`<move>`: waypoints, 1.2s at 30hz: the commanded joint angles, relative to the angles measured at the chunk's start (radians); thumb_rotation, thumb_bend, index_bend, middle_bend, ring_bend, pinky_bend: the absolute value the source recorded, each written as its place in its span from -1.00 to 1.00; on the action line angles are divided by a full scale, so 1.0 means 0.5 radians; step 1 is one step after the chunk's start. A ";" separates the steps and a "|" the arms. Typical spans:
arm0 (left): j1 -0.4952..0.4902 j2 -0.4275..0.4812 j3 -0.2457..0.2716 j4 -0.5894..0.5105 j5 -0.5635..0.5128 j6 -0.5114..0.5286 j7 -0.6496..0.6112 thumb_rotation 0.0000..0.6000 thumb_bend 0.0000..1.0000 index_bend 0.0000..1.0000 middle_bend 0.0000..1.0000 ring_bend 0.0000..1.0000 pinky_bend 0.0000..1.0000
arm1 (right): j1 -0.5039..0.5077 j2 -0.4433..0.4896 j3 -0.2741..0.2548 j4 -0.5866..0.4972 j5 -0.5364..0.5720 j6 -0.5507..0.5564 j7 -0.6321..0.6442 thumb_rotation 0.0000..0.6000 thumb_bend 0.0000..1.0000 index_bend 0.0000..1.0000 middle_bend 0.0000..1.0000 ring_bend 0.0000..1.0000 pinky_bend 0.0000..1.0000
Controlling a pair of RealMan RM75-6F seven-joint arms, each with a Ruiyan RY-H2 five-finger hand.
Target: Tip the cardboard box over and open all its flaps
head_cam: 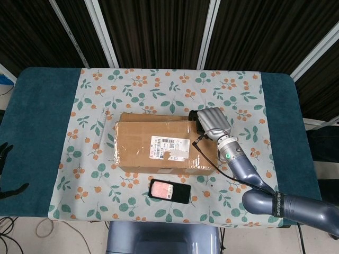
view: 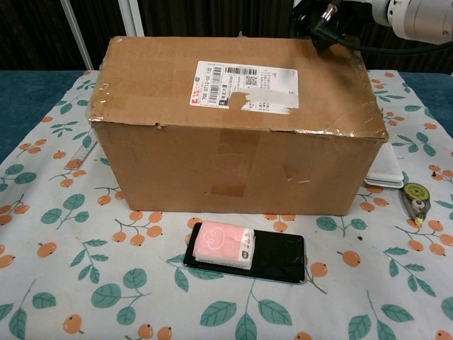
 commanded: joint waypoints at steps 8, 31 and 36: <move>0.003 -0.003 -0.004 -0.002 -0.004 0.009 -0.004 1.00 -0.89 -1.00 -1.00 -1.00 -1.00 | 0.031 0.110 0.078 -0.214 0.053 0.044 -0.022 1.00 1.00 0.00 0.07 0.10 0.19; 0.004 -0.010 -0.008 -0.007 -0.010 0.014 0.018 1.00 -0.89 -1.00 -1.00 -1.00 -1.00 | 0.148 0.519 0.148 -0.736 0.562 -0.019 -0.038 1.00 1.00 -0.27 0.11 0.14 0.24; 0.006 -0.013 -0.009 -0.003 -0.008 0.020 0.012 1.00 -0.89 -1.00 -1.00 -1.00 -1.00 | 0.176 0.583 0.137 -0.822 0.639 -0.033 -0.042 1.00 1.00 -0.37 0.12 0.14 0.26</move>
